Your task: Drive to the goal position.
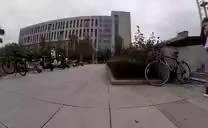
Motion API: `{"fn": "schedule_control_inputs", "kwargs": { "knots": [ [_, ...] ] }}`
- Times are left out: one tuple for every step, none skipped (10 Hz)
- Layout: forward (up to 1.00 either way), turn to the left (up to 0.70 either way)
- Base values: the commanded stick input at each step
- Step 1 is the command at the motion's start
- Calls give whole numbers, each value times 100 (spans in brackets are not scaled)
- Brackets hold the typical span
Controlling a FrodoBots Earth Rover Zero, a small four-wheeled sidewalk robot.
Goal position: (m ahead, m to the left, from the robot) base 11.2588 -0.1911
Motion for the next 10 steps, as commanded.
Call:
{"fn": "schedule_control_inputs", "kwargs": {
  "knots": [
    [70, 0],
    [70, 0],
    [70, 0],
    [70, 0],
    [70, 0],
    [70, 0],
    [70, 0],
    [70, 0],
    [70, 0],
    [70, 0]
  ]
}}
